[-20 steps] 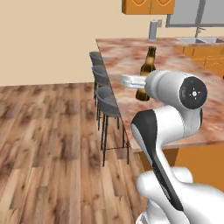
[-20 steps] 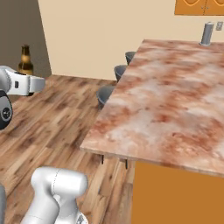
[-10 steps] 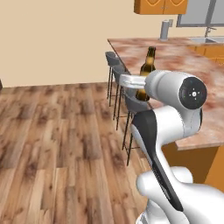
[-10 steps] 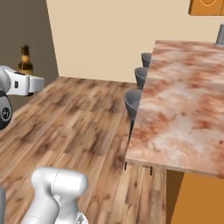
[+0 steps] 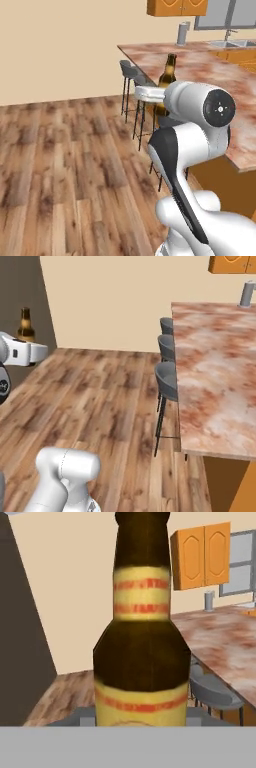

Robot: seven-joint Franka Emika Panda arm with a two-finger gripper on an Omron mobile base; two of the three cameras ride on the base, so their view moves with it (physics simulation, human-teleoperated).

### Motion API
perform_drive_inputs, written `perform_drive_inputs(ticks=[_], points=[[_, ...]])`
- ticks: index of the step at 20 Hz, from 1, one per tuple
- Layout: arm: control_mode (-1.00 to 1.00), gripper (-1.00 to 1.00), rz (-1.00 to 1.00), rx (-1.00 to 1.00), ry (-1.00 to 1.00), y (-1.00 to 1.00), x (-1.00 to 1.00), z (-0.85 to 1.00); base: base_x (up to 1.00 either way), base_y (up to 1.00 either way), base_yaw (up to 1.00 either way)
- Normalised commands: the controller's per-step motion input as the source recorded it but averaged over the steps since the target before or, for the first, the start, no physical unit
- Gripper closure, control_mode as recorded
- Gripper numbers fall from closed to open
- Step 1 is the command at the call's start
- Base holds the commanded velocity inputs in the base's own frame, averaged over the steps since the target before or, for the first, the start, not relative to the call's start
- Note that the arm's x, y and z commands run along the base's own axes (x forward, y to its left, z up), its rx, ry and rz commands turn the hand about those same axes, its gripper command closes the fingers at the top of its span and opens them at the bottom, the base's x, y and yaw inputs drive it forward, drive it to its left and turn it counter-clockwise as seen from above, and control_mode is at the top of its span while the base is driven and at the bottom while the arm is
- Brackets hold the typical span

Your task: Get the candle and the beer from the cabinet and move them to the dining counter.

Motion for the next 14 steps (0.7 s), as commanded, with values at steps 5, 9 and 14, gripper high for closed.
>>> perform_drive_inputs(ticks=[5,9,14], points=[[1.0,1.0,0.0,0.0,0.0,0.0,0.0,0.0,0.6,0.43,-0.47],[1.0,1.0,0.0,0.0,0.0,0.0,0.0,0.0,0.59,0.39,-0.52],[1.0,1.0,0.0,0.0,0.0,0.0,0.0,0.0,0.58,0.41,-0.51]])
